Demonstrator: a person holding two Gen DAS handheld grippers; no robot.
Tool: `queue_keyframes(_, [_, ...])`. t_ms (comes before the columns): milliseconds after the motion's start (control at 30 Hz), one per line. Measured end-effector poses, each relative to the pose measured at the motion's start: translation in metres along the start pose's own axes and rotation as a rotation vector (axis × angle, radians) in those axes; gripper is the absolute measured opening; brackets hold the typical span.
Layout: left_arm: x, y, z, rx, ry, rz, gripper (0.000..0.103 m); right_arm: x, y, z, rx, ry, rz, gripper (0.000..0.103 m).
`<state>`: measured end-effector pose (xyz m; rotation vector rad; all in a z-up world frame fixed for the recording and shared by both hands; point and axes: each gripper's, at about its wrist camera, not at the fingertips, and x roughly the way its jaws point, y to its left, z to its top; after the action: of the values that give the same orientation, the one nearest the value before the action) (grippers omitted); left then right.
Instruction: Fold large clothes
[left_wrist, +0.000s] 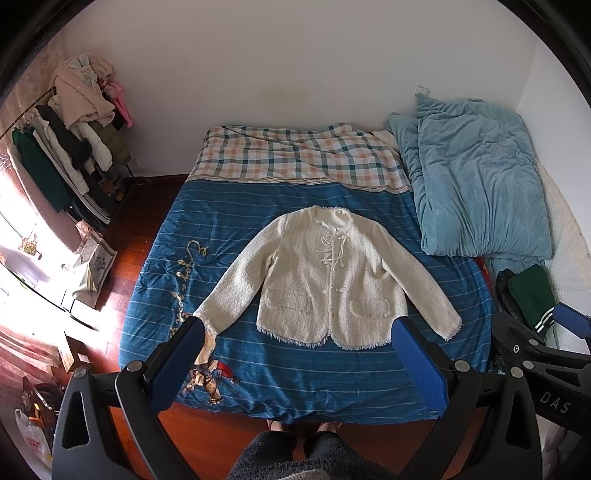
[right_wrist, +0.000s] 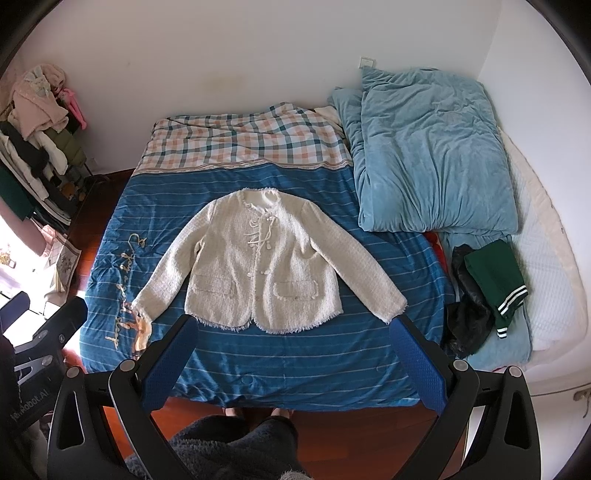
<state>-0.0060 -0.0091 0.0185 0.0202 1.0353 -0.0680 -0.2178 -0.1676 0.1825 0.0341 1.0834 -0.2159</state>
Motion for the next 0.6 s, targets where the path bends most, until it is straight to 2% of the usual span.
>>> queue_keyframes(600, [0.012, 0.008, 0.011, 0.012, 0.001, -0.022, 0.103, 0.005, 0.000, 0.000, 0.027, 0.013, -0.012, 0.103])
